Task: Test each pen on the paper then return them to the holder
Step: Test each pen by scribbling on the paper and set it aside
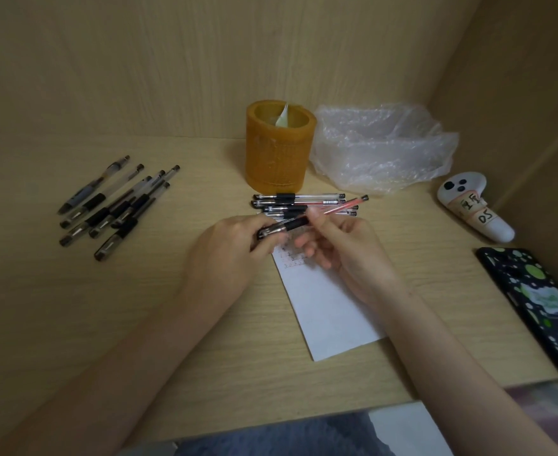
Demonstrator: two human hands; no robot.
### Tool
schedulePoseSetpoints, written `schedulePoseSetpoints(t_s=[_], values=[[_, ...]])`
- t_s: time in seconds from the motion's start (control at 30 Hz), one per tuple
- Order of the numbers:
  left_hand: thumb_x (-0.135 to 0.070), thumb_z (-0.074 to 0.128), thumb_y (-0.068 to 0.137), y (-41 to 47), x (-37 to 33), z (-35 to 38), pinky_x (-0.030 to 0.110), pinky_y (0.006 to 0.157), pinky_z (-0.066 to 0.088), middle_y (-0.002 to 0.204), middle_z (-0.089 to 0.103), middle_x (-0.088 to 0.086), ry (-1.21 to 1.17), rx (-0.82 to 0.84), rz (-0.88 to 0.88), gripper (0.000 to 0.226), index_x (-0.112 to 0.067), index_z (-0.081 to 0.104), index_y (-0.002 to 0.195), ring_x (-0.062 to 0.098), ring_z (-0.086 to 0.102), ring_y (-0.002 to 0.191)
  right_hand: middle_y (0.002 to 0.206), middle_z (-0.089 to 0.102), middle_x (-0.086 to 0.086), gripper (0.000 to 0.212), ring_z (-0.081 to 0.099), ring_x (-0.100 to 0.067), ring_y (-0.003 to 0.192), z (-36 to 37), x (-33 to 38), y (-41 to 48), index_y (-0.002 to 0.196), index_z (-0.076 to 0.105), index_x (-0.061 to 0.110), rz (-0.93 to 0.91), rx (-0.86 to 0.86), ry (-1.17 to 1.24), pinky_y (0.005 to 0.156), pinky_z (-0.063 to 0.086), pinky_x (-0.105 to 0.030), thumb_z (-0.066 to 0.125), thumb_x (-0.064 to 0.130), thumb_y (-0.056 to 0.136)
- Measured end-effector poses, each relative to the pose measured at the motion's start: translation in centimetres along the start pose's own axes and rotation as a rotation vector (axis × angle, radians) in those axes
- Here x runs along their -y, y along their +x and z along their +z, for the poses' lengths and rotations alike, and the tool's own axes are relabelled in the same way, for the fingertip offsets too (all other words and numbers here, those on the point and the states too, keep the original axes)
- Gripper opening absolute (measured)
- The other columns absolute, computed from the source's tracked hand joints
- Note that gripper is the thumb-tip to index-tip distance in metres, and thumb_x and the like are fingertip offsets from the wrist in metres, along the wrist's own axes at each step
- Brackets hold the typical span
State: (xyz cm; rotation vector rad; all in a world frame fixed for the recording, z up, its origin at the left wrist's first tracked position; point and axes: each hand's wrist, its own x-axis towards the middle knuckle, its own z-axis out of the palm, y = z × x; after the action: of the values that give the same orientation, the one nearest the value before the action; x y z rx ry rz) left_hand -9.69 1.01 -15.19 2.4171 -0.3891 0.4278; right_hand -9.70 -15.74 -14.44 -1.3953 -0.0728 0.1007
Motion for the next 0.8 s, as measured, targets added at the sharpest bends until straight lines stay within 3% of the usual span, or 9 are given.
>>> schedulePoseSetpoints(t_s=[0.1, 0.2, 0.3, 0.53, 0.67, 0.8], values=[[-0.039, 0.058, 0.086, 0.1, 0.6, -0.3, 0.026, 0.062, 0.033, 0.072, 0.051, -0.009, 0.099, -0.067, 0.009, 0.025, -0.024, 0.067, 0.105, 0.009, 0.045, 0.073, 0.056, 0.065, -0.01, 0.042, 0.052, -0.011, 0.04, -0.9, 0.5, -0.2, 0.082, 0.064, -0.002, 0.026, -0.072, -0.028, 0.034, 0.033, -0.017, 0.048, 0.034, 0.096], [-0.039, 0.06, 0.085, 0.4, 1.0, -0.2, 0.028, 0.063, 0.036, 0.075, 0.059, -0.005, 0.163, -0.107, 0.019, 0.026, -0.022, 0.069, 0.102, 0.011, 0.047, 0.08, 0.052, 0.063, -0.009, 0.05, 0.05, -0.012, 0.037, -1.2, 0.7, -0.1, 0.076, 0.064, -0.002, 0.017, -0.116, -0.015, 0.032, 0.032, -0.017, 0.043, 0.038, 0.097], [-0.04, 0.061, 0.084, 0.8, 1.3, 0.1, 0.028, 0.069, 0.037, 0.09, 0.067, -0.002, 0.208, -0.098, 0.03, 0.029, -0.02, 0.069, 0.103, 0.015, 0.049, 0.091, 0.05, 0.061, -0.008, 0.046, 0.048, -0.011, 0.036, -1.1, 0.8, -0.1, 0.077, 0.064, -0.001, -0.013, -0.117, 0.028, 0.034, 0.034, -0.018, 0.042, 0.034, 0.099], [-0.047, 0.06, 0.081, 1.3, 2.3, 0.0, 0.032, 0.091, 0.036, 0.114, 0.056, 0.001, 0.19, -0.099, -0.06, 0.048, -0.017, 0.061, 0.12, 0.019, 0.045, 0.107, 0.051, 0.062, -0.006, 0.038, 0.048, -0.01, 0.037, -1.1, 0.9, -0.1, 0.078, 0.065, 0.002, -0.013, -0.103, 0.088, 0.035, 0.035, -0.017, 0.042, 0.023, 0.1], [-0.033, 0.052, 0.091, 1.5, 4.0, -2.0, 0.039, 0.097, 0.033, 0.121, 0.054, 0.01, 0.337, -0.201, -0.13, 0.036, -0.015, 0.059, 0.121, 0.027, 0.045, 0.113, 0.053, 0.062, -0.007, 0.034, 0.049, -0.012, 0.041, -1.3, 0.8, 0.1, 0.082, 0.063, 0.0, -0.038, -0.114, 0.086, 0.037, 0.036, -0.018, 0.042, 0.019, 0.101], [-0.013, 0.051, 0.091, 1.4, 6.3, -3.5, 0.046, 0.096, 0.038, 0.127, 0.048, 0.018, 0.421, -0.177, -0.299, 0.033, -0.007, 0.056, 0.124, 0.034, 0.046, 0.114, 0.054, 0.062, -0.007, 0.031, 0.049, -0.012, 0.042, -1.6, 0.7, 0.2, 0.086, 0.063, -0.002, -0.07, -0.151, 0.053, 0.038, 0.037, -0.02, 0.042, 0.016, 0.1]])
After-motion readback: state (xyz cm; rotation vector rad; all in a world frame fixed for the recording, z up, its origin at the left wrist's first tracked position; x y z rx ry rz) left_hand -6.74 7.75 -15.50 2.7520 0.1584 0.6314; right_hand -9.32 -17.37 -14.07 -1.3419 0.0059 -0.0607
